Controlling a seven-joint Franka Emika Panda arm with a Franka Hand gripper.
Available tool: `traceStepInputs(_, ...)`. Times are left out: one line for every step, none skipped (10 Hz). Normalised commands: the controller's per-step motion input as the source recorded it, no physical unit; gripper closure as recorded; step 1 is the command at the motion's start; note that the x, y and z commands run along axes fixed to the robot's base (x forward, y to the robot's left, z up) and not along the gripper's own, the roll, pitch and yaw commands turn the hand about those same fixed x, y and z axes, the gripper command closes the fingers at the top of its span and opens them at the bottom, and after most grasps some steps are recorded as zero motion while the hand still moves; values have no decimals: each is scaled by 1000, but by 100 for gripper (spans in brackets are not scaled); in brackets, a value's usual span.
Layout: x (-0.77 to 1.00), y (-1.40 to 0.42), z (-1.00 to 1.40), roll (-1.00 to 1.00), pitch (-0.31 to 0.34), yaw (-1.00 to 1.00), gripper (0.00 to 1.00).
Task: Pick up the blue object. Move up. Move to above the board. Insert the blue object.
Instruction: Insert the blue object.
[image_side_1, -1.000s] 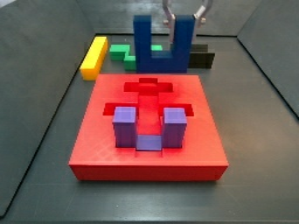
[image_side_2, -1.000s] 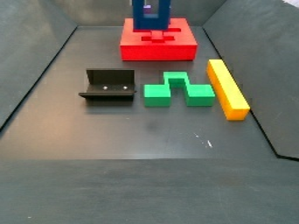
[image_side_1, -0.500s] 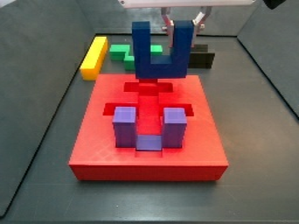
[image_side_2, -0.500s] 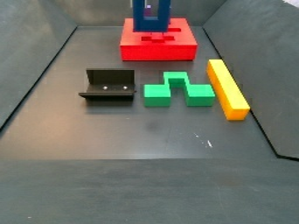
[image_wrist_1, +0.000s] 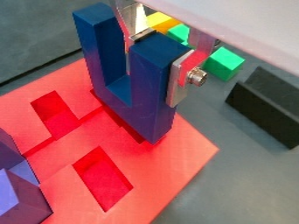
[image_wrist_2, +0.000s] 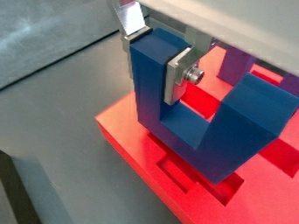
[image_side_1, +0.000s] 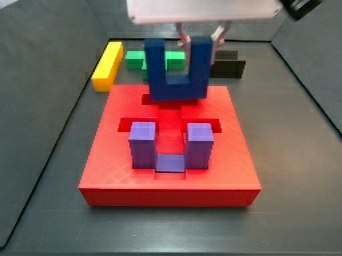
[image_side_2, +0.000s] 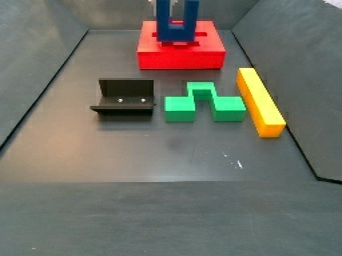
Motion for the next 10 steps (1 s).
traceStepInputs(-243,0,-434,96,-64,0,100)
traceStepInputs(-266,0,-366,160,-34,-57,100)
traceStepInputs(-303,0,-234,121,-34,-57,100)
traceStepInputs(-349,0,-151,104,-44,-77,100)
traceStepInputs(-163,0,-11,86,0,-60,100)
traceStepInputs(11,0,0,171,3,-100,100)
traceStepInputs(126,-6,-100,260,29,-60,100)
traceStepInputs(131,0,-111,331,67,-57,100)
traceStepInputs(146,0,-97,374,107,-43,100)
traceStepInputs(69,14,-31,343,114,-57,100)
